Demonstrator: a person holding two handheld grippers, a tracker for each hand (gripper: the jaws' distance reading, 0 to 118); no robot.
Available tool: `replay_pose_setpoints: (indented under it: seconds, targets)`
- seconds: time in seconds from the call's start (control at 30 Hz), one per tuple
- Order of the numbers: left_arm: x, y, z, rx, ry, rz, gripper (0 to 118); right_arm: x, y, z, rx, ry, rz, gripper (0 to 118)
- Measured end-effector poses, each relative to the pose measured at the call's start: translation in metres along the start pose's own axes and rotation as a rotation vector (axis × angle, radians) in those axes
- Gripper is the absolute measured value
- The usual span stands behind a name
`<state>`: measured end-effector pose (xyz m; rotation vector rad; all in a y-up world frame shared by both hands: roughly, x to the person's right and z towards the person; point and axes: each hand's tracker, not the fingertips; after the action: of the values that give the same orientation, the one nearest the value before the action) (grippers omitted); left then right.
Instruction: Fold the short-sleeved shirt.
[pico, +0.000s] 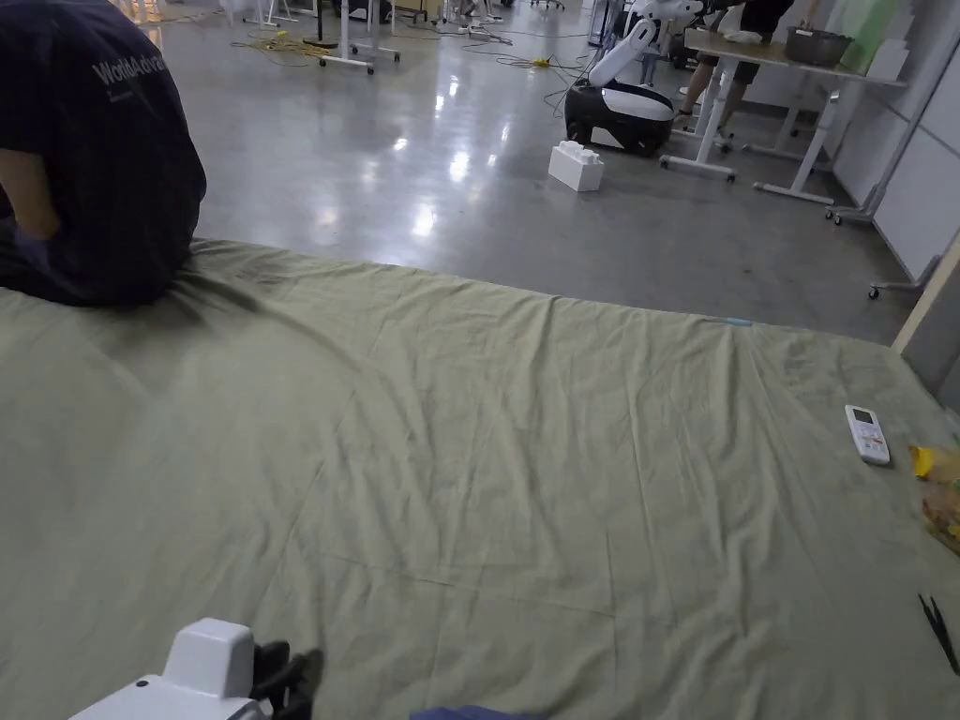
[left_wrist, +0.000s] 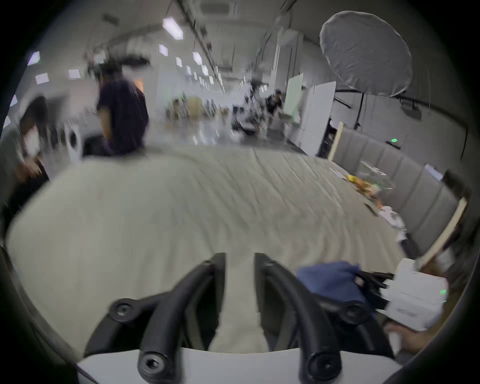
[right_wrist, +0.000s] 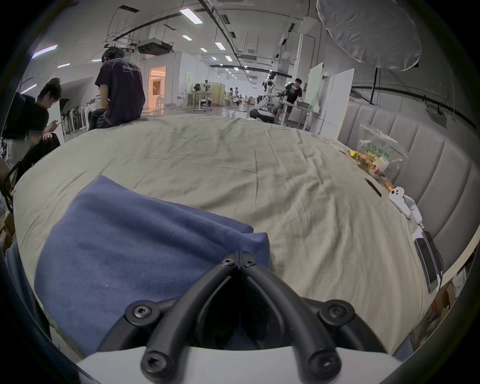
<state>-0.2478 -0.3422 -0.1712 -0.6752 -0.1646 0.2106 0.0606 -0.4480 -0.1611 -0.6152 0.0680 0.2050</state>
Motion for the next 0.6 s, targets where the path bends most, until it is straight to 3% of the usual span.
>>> replay_pose_setpoints:
  seconds: [0.1,0.13,0.4,0.6]
  targets:
    - [-0.02,-0.013,-0.026,-0.161,-0.196,0.139,76,0.003,-0.003,0.0,0.0,-0.001,-0.009,0]
    - [-0.025,-0.018,-0.035,-0.191,-0.258,0.173,82,0.004,-0.004,0.0,0.0,-0.002,-0.012,0]
    - [-0.039,-0.046,-0.1,-0.379,-0.567,0.475,87,-0.002,0.01,0.016,-0.002,-0.001,-0.016,0]
    - [-0.04,-0.061,-0.131,-0.385,-0.665,0.607,87,0.008,-0.006,-0.002,-0.005,0.006,-0.016,0]
